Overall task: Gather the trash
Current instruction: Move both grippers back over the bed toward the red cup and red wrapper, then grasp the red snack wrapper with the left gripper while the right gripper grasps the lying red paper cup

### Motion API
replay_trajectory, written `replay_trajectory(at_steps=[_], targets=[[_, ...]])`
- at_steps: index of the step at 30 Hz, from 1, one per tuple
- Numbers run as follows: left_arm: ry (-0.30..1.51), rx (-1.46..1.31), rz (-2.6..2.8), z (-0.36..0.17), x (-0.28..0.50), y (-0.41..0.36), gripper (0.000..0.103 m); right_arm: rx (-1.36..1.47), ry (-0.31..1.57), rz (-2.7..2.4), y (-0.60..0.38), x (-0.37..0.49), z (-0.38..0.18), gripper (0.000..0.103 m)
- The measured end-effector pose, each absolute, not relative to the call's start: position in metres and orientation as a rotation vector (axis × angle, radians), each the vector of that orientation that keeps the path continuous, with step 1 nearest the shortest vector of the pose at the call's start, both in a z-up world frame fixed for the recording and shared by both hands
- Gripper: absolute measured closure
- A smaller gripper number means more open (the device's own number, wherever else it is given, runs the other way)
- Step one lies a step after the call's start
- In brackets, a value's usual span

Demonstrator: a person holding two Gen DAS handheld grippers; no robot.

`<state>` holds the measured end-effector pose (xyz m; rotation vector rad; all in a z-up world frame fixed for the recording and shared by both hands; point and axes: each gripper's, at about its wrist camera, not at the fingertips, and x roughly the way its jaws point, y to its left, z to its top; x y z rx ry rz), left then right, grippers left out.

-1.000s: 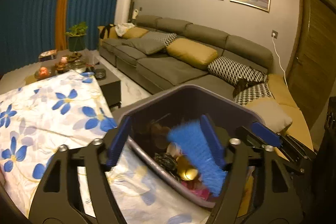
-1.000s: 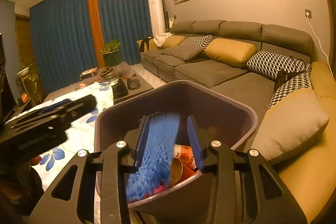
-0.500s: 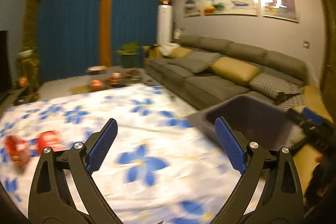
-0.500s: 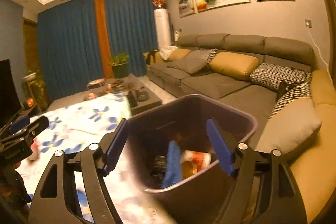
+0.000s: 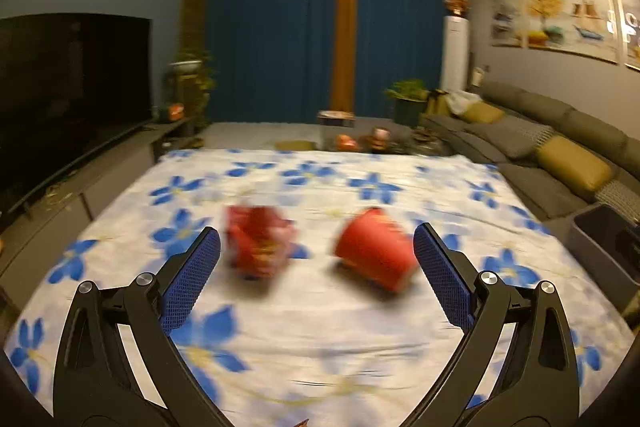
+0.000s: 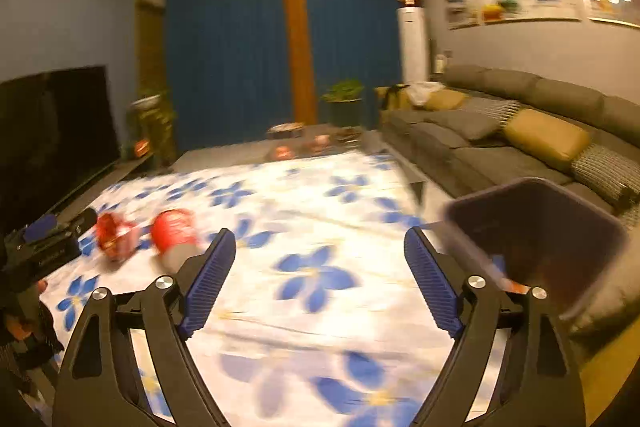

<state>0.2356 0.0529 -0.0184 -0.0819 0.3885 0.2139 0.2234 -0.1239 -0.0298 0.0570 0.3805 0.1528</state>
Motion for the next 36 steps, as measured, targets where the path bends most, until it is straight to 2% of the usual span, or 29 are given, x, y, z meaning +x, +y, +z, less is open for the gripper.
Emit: replay_trajectory(at_steps=[11, 23, 30, 33, 36], targets=[[0.403, -0.109, 0.305, -0.03, 0.235, 0.126, 0.008, -0.027, 0.519, 0.316, -0.018, 0.285, -0.061, 0.016], [0.41, -0.124, 0.273, -0.038, 0.261, 0.14, 0.008, -0.085, 0.644, 0.368, 0.037, 0.347, -0.087, 0.016], [0.453, -0.146, 0.23, -0.048, 0.288, 0.139, 0.008, -0.093, 0.72, 0.397, 0.047, 0.366, -0.099, 0.028], [0.482, -0.159, 0.216, -0.054, 0.301, 0.141, 0.008, -0.093, 0.749, 0.413, 0.051, 0.371, -0.103, 0.037], [0.521, -0.165, 0.209, -0.061, 0.312, 0.144, 0.009, -0.099, 0.747, 0.419, 0.052, 0.371, -0.103, 0.039]])
